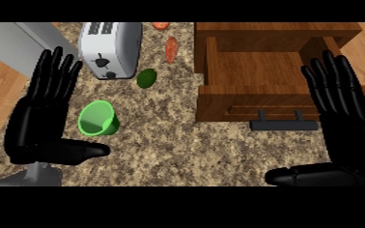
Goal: Pick up the cup, place it into the drawer and close the drawer
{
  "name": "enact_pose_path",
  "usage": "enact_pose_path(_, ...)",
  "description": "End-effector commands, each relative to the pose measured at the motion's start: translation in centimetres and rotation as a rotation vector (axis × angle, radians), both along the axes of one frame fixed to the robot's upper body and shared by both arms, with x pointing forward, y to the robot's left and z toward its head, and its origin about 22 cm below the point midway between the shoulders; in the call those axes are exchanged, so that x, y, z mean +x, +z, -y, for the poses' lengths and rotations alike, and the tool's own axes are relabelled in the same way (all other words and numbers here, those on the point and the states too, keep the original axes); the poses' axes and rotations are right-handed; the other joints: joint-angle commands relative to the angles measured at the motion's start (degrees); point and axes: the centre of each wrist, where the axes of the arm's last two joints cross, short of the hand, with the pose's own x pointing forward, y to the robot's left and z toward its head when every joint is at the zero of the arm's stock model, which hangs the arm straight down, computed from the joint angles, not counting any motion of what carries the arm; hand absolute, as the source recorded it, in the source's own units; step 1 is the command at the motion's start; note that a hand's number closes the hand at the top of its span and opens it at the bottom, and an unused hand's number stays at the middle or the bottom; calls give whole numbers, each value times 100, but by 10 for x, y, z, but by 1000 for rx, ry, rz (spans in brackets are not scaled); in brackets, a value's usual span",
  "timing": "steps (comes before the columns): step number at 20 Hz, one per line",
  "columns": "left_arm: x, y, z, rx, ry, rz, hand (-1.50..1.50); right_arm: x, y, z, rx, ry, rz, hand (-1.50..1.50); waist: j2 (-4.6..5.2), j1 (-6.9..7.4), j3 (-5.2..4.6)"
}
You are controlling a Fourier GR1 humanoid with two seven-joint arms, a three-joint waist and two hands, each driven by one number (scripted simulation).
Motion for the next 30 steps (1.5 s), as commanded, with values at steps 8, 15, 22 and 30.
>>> enact_pose_path(8,-10,-28,-19,3,44,-84,-150,2,14,4,-1,-11,11,-150,-1,3,1)
enact_pose_path(15,-10,-69,-45,44,127,-142,-150,3,10,-3,0,-20,13,-150,2,-1,0)
enact_pose_path(22,-23,-90,-68,54,159,-180,-150,-14,8,-11,10,1,7,-150,-4,0,0)
enact_pose_path(30,-2,-142,-69,57,136,-217,-150,11,12,14,-2,15,-1,-150,6,-8,1)
